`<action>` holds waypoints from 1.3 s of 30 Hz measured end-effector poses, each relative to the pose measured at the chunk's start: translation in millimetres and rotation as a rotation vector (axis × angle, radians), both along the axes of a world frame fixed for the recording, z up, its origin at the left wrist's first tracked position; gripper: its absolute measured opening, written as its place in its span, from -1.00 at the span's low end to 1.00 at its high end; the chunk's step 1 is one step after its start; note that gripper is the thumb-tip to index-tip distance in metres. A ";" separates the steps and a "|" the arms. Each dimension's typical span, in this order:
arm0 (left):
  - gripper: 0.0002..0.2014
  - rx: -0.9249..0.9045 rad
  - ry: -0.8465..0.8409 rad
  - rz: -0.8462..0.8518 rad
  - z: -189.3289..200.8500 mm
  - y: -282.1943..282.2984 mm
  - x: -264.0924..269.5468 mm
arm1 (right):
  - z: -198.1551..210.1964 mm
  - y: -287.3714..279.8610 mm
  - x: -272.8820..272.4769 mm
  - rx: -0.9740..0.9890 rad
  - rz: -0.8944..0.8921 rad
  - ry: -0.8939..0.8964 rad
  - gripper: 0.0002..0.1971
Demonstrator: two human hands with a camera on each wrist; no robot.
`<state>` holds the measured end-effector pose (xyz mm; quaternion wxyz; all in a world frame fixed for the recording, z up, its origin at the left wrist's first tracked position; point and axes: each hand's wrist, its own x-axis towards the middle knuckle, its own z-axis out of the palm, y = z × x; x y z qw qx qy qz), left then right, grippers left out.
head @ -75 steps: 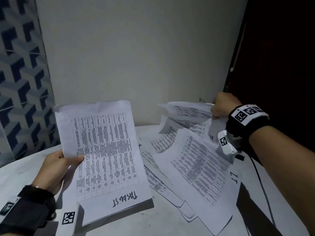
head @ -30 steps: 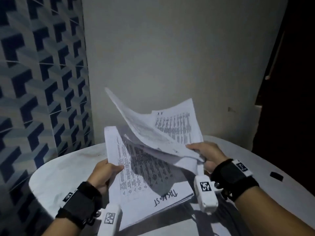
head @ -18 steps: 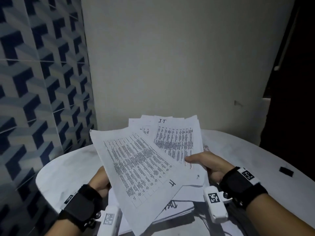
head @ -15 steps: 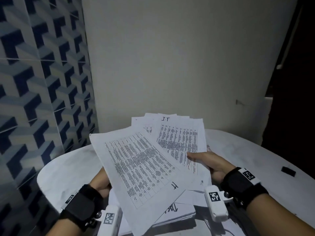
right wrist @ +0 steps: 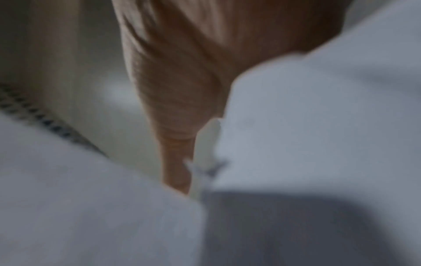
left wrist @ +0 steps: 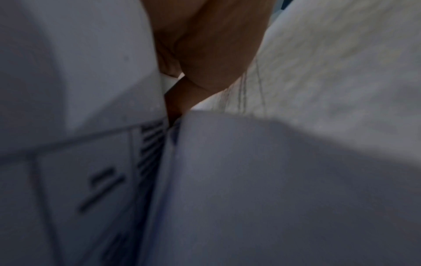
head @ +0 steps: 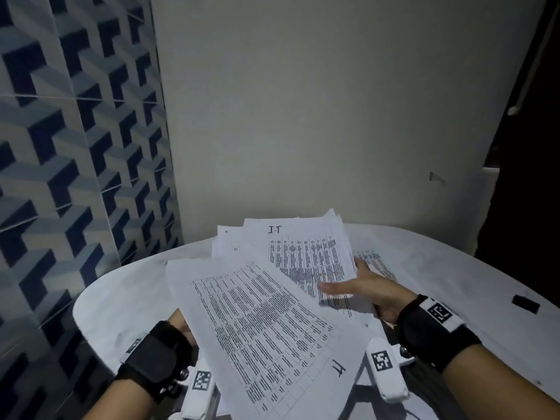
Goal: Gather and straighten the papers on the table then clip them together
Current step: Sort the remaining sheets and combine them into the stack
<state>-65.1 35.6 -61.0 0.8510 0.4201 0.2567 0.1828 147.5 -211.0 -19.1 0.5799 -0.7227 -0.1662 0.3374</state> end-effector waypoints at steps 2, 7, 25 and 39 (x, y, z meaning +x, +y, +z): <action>-0.24 -0.004 0.020 -0.012 -3.2 0.6 0.8 | 5.7 0.2 -9.9 -0.160 0.070 -0.141 0.42; -0.80 0.053 0.002 -0.110 3.7 -3.2 -2.8 | 11.9 2.6 -23.4 -0.247 0.008 -0.216 -0.39; -0.46 0.127 0.240 -0.153 5.4 3.4 6.6 | -24.0 0.6 9.7 -0.166 -0.068 -0.150 -0.24; -0.49 0.064 0.144 -0.205 9.0 6.3 0.6 | 14.5 12.4 -18.4 0.030 0.034 0.132 -0.58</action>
